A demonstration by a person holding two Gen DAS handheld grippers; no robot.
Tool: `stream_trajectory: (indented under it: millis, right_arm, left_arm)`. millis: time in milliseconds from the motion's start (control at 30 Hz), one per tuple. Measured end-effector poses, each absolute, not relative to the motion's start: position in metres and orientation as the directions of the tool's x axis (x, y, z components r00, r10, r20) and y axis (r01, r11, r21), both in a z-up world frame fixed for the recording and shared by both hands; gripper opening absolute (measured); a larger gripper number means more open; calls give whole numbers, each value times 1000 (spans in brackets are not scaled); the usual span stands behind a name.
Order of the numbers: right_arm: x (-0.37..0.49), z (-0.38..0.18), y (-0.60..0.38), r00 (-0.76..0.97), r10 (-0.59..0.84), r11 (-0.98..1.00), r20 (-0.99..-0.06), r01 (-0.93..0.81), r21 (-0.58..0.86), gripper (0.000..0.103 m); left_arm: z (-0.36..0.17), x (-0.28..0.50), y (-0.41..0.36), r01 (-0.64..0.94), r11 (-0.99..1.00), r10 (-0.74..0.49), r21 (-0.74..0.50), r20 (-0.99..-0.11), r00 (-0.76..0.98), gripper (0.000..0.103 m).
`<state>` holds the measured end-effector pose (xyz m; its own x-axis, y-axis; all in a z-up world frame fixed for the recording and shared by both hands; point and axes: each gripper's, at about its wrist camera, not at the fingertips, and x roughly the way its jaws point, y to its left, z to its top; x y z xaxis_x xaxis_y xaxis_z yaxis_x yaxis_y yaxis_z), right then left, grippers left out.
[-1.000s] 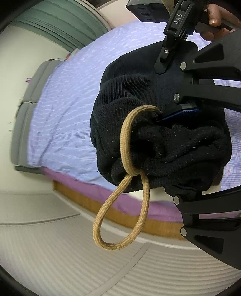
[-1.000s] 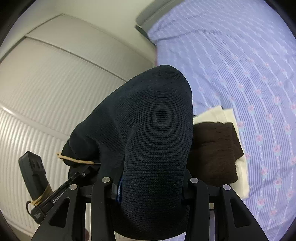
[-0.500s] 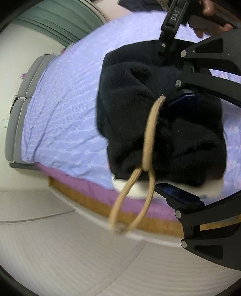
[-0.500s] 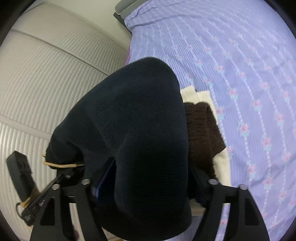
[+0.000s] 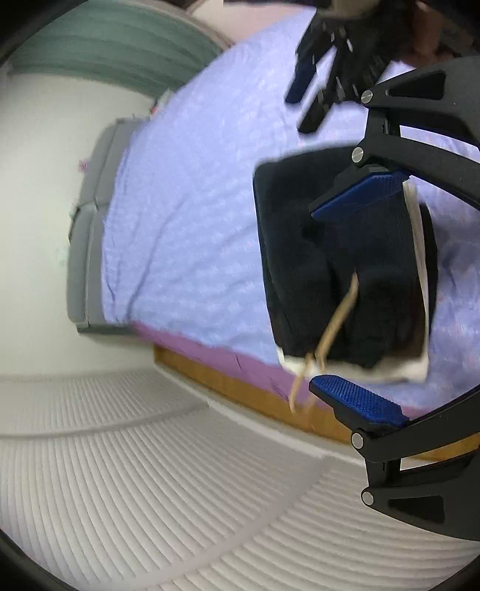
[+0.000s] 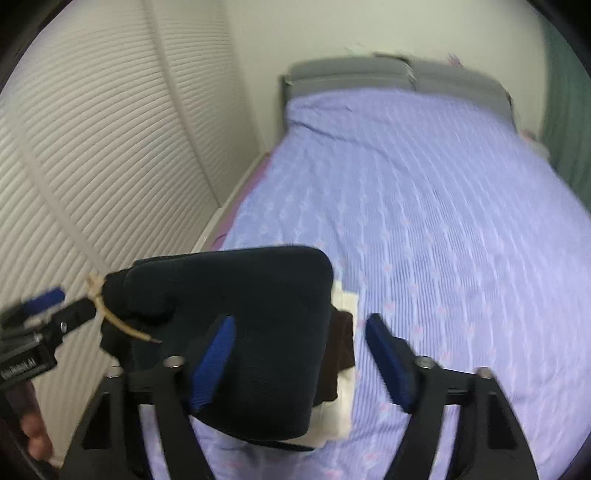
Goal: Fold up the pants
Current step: 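Lower the pants onto the clothes stack and open both tools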
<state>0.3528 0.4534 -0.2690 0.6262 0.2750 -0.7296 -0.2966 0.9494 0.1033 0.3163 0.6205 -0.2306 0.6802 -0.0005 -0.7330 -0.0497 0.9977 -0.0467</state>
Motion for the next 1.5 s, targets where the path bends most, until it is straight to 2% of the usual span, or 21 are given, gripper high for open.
stream_trajectory:
  millis: [33, 100, 333, 500, 533, 600, 700, 833, 1133, 1200, 1300, 1500]
  right_arm:
    - [346, -269, 455, 628, 276, 945, -728, -314, 88, 49]
    - [343, -267, 459, 630, 275, 939, -727, -338, 63, 43]
    - [354, -283, 469, 599, 267, 933, -755, -358, 45, 43]
    - [350, -293, 467, 554, 273, 923, -786, -381, 53, 47]
    - [349, -296, 467, 548, 272, 922, -791, -384, 51, 53]
    - [349, -300, 467, 543, 263, 922, -797, -384, 43, 58]
    - [350, -300, 465, 540, 261, 926, -800, -375, 49, 59]
    - [351, -297, 457, 547, 249, 933, -800, -357, 46, 60]
    - [339, -281, 408, 579, 201, 966, -790, -249, 63, 60]
    - [332, -271, 391, 595, 193, 972, -780, -223, 70, 60]
    - [317, -250, 361, 619, 187, 978, -763, -190, 86, 67]
    - [266, -198, 284, 684, 127, 989, -718, -140, 41, 67]
  left_arm:
    - [-234, 318, 614, -19, 998, -32, -62, -732, 680, 85]
    - [-241, 323, 606, 21, 997, -68, -74, -732, 678, 85]
    - [-274, 353, 617, 31, 994, -103, -109, -750, 654, 85]
    - [-279, 362, 632, 7, 993, -97, -122, -756, 647, 87]
    - [-281, 365, 634, 2, 993, -90, -116, -761, 642, 90]
    - [-286, 370, 634, 3, 994, -87, -110, -771, 631, 96]
    - [-299, 375, 633, 8, 997, -61, -71, -788, 613, 102]
    - [-307, 382, 633, 9, 999, -44, -48, -796, 603, 103]
    - [-255, 353, 608, 20, 999, -51, -50, -771, 635, 103]
    - [-239, 338, 591, 21, 999, -36, -30, -764, 644, 103]
    - [-216, 313, 561, 20, 999, -32, -26, -757, 653, 103]
    - [-171, 261, 474, 39, 999, -53, -37, -733, 678, 103]
